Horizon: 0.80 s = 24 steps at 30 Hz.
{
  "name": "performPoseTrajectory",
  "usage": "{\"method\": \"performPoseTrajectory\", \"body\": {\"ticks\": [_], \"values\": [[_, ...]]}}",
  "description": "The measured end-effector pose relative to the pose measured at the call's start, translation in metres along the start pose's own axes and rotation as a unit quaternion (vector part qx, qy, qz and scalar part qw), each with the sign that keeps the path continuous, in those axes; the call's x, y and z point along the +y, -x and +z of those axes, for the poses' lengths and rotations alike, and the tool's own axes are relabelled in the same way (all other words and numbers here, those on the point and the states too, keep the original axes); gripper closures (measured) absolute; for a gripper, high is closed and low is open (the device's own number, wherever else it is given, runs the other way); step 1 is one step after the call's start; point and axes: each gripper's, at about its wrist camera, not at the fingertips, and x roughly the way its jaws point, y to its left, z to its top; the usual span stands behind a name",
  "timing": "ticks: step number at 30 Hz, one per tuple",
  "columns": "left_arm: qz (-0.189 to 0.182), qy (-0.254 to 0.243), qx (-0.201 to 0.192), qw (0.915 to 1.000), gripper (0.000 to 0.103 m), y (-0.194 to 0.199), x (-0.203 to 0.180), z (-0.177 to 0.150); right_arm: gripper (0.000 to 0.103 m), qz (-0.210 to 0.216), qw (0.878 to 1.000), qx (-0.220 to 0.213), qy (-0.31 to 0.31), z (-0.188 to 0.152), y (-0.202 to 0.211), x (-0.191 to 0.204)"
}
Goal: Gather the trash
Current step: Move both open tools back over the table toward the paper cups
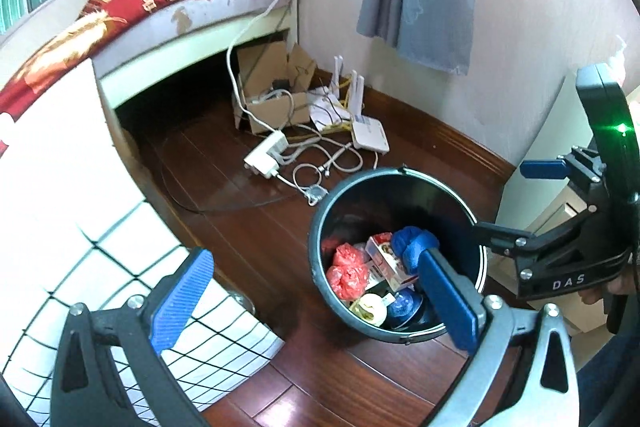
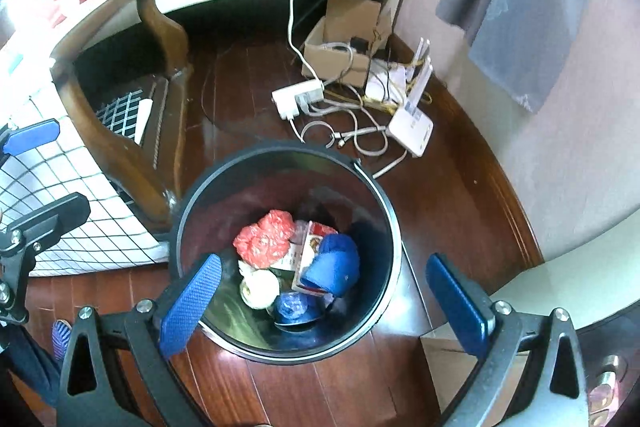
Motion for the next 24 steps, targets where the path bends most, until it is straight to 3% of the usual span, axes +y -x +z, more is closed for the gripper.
{"method": "performPoseTrajectory", "body": {"ticks": [24], "values": [[0.068,0.054,-0.072,0.9936,0.0,0.078,0.069,-0.001,0.0,0.034,0.993,-0.107,0.04,0.059,0.057,0.07]]}}
